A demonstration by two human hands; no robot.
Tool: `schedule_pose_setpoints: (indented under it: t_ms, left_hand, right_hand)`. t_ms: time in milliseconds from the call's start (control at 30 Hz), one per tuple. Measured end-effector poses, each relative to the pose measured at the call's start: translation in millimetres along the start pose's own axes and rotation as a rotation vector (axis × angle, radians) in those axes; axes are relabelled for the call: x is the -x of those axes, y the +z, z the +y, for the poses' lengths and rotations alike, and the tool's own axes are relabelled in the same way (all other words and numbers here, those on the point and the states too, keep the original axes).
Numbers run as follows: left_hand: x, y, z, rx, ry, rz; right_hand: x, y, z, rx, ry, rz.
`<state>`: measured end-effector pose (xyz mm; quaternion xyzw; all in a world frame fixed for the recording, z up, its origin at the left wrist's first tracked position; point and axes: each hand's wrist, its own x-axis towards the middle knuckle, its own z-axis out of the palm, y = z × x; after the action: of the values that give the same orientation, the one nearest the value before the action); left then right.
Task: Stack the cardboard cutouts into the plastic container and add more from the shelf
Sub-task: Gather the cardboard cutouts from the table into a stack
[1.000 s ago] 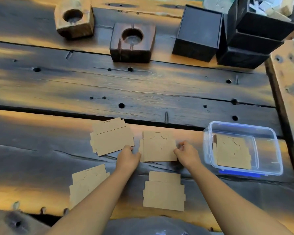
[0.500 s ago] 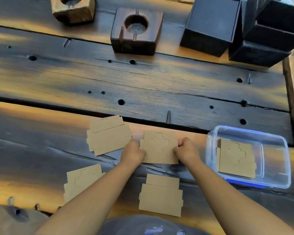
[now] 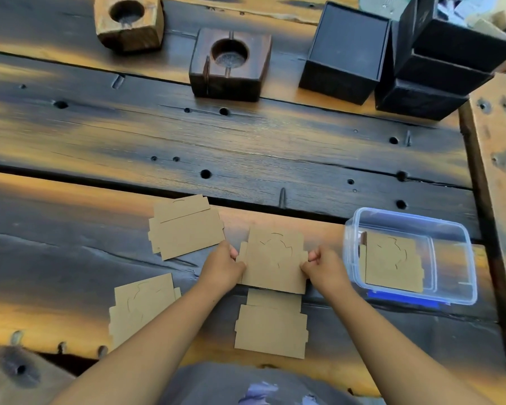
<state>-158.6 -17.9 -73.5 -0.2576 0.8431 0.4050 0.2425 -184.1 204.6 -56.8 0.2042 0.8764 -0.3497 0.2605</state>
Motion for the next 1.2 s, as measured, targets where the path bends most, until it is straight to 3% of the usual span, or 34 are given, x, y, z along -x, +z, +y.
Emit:
schedule_pose_setpoints:
  t_ms: [500,1200]
  left_hand:
    - [79.3,37.1,-59.1,-0.012,-0.057,-0.092]
    - [87.3,42.0,-70.7,-0.152,-0.053,-0.067]
  right_hand:
    - [74.2,20.4,67.9,0.048,0.044,-0.060]
    - [74.9,39.8,82.6,0.109,0.024,-0.062]
